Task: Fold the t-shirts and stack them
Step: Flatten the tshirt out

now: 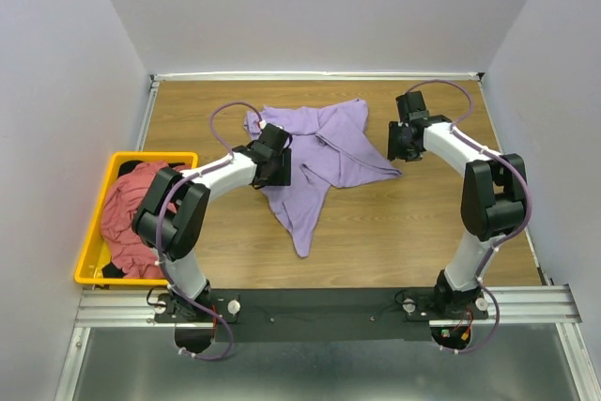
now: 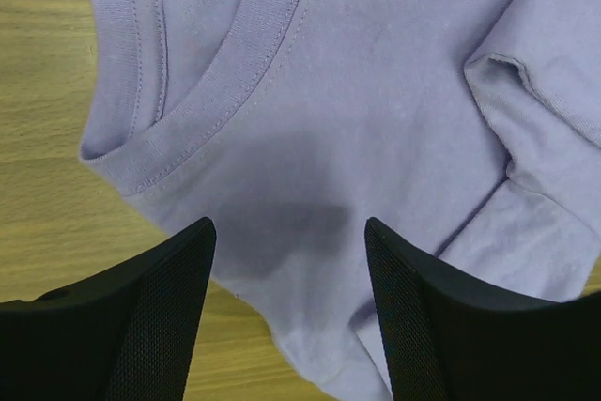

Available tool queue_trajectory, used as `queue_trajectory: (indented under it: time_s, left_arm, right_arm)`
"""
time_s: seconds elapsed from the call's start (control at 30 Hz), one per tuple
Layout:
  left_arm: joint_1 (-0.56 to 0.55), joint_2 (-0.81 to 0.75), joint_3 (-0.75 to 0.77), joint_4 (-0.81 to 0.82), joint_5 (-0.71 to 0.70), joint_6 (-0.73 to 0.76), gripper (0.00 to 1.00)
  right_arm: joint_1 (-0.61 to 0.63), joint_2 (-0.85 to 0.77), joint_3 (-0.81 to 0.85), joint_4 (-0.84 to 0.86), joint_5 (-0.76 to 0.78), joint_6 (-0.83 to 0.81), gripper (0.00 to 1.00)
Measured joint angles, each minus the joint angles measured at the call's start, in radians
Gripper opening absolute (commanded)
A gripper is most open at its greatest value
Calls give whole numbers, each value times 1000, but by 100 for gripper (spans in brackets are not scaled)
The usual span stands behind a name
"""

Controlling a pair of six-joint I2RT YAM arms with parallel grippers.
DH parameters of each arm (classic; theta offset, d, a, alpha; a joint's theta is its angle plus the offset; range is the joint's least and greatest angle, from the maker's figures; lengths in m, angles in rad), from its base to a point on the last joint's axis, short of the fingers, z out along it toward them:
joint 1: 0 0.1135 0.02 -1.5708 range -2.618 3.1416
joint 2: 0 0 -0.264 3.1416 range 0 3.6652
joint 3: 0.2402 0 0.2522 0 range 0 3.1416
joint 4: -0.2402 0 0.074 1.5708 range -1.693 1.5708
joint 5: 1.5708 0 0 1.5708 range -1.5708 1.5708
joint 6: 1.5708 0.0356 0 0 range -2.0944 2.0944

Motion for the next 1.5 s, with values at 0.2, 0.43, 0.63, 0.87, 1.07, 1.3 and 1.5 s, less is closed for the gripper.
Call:
queue_trajectory:
  time_s: [0.2,0.43,0.63,0.87,1.07,1.3,1.5]
  left_arm:
    - [1,24,-3,25,6,1,73]
    - [1,46,2,28,2,14,73]
    - [1,48,4,27,-6,31,73]
    - [1,55,10,26,-16,51,73]
    - [1,56,11,27,-17,65,73]
    - [1,56,10,28,-18,75,73]
    - [3,56,7,30,-26,80,73]
  right_arm:
    - [-3,-1,-27,1,-43,-15,55]
    - [-2,-37,-106,-5,-49,-44,55]
    - [-2,-42,-110,-10,-49,-62,52]
    - [-2,-28,-101,-10,-48,-82,50]
    - [-2,18,-75,-10,-48,-90,49]
    - [-2,36,-51,-10,-48,-88,11]
    - [-26,36,-48,-10,-41,-59,1]
